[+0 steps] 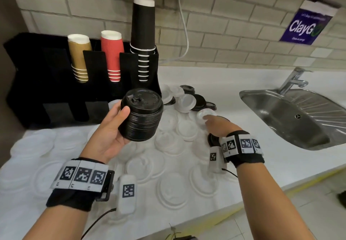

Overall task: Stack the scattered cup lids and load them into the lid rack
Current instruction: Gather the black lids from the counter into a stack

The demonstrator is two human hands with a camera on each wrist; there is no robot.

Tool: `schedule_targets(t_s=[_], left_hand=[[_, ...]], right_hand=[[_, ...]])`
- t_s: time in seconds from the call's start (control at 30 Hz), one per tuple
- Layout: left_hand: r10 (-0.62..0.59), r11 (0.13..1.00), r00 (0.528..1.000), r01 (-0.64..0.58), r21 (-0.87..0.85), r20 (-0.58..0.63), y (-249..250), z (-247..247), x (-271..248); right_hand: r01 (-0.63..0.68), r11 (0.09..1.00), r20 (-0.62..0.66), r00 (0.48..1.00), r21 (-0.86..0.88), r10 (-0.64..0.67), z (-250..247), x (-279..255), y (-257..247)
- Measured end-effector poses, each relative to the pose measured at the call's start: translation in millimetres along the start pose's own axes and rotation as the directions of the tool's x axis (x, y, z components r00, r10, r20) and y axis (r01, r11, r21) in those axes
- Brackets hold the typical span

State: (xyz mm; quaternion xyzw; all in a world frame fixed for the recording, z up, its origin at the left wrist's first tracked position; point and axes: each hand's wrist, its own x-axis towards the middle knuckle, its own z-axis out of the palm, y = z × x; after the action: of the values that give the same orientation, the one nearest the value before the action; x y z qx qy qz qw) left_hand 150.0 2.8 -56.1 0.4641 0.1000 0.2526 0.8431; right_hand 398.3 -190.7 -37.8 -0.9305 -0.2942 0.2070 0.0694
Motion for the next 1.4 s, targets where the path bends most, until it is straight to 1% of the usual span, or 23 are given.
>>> schedule_targets(t_s=[0.13, 0.17, 0.27, 0.37, 0.43, 0.47, 0.5, 0.57, 0.6, 0.63, 0.67, 0.7, 0.73, 0.77, 0.83, 0.9, 0.97, 1.03, 1.1, 1.2, 1.27, 1.33, 1.4], left_hand=[[-0.019, 1.0, 1.0, 0.019, 0.006, 0.015, -3, 4, 1], [-0.022, 1.0, 0.999, 0.022, 0.011, 0.024, -3, 6, 2], [-0.019, 1.0, 0.999, 0.019, 0.011, 0.034, -6, 8, 2], [-0.031, 1.0, 0.999, 0.031, 0.004, 0.024, -7, 8, 3], [-0.041, 0.999, 0.999, 0.041, 0.006, 0.025, -8, 10, 3], [-0.042, 0.999, 0.999, 0.041, 0.007, 0.023, -8, 10, 3], [-0.04, 0.999, 0.999, 0.04, 0.007, 0.018, -8, 11, 4], [-0.037, 0.999, 0.999, 0.037, 0.005, 0.007, -8, 11, 4], [-0.036, 0.999, 0.999, 0.036, 0.002, 0.004, -9, 11, 4], [-0.037, 0.999, 0.999, 0.037, -0.003, -0.002, -9, 11, 3], [-0.038, 0.999, 0.999, 0.038, -0.007, -0.004, -9, 11, 3], [-0.037, 0.999, 0.999, 0.037, -0.011, -0.001, -9, 11, 3], [-0.034, 0.999, 0.999, 0.034, -0.014, 0.004, -9, 11, 2], [-0.032, 0.999, 0.999, 0.032, -0.017, 0.006, -9, 11, 2], [-0.033, 0.999, 0.999, 0.033, -0.023, 0.003, -8, 12, 1], [-0.035, 0.999, 0.999, 0.035, -0.027, -0.008, -9, 13, 0], [-0.043, 0.999, 0.999, 0.043, -0.019, -0.008, -8, 14, -1], [-0.052, 0.999, 0.999, 0.052, -0.01, -0.01, -7, 15, -2], [-0.056, 0.998, 0.998, 0.056, -0.011, -0.02, -7, 16, -1], [-0.062, 0.998, 0.998, 0.062, -0.021, -0.031, -8, 17, -2], [-0.067, 0.997, 0.997, 0.066, -0.027, -0.031, -10, 18, -2], [-0.076, 0.997, 0.996, 0.075, -0.037, -0.036, -11, 20, -2], [-0.084, 0.996, 0.996, 0.083, -0.036, -0.034, -12, 23, -2]], right_hand=[[-0.131, 0.981, -0.051, 0.991, -0.141, 0.125, -8, -12, 21], [-0.171, 0.974, -0.062, 0.985, -0.15, 0.163, -9, -17, 26], [-0.243, 0.966, -0.075, 0.969, -0.093, 0.236, -9, -28, 39], [-0.253, 0.966, -0.02, 0.968, -0.061, 0.252, -8, -33, 44], [-0.231, 0.969, -0.008, 0.973, -0.091, 0.231, -4, -34, 42], [-0.206, 0.974, -0.023, 0.979, -0.09, 0.205, -3, -33, 40], [-0.165, 0.985, -0.041, 0.986, -0.057, 0.163, -4, -34, 37], [-0.034, 0.994, -0.062, 0.997, 0.1, 0.04, -6, -33, 26], [0.029, 0.982, -0.073, 0.997, 0.185, -0.016, -8, -32, 18], [0.072, 0.968, -0.099, 0.994, 0.242, -0.049, -10, -31, 12], [0.088, 0.962, -0.138, 0.989, 0.26, -0.054, -12, -30, 7], [0.079, 0.968, -0.175, 0.984, 0.239, -0.037, -14, -28, 4], [0.042, 0.983, -0.192, 0.981, 0.178, -0.007, -15, -27, 5], [-0.019, 0.996, -0.18, 0.983, 0.092, 0.035, -15, -26, 7], [-0.152, 0.987, -0.116, 0.983, -0.054, 0.145, -9, -25, 17], [-0.25, 0.96, -0.059, 0.968, -0.126, 0.245, -1, -25, 23], [-0.258, 0.953, -0.045, 0.966, -0.161, 0.254, 6, -22, 25], [-0.244, 0.958, -0.057, 0.969, -0.147, 0.238, 11, -19, 26], [-0.215, 0.974, -0.073, 0.975, -0.078, 0.209, 10, -17, 27], [-0.121, 0.984, -0.028, 0.992, 0.132, 0.126, 2, -16, 26], [-0.042, 0.961, -0.04, 0.998, 0.272, 0.056, -5, -18, 20], [0.07, 0.906, -0.125, 0.992, 0.418, -0.019, -12, -25, 7], [0.236, 0.784, -0.243, 0.964, 0.574, -0.112, -18, -37, -10]])
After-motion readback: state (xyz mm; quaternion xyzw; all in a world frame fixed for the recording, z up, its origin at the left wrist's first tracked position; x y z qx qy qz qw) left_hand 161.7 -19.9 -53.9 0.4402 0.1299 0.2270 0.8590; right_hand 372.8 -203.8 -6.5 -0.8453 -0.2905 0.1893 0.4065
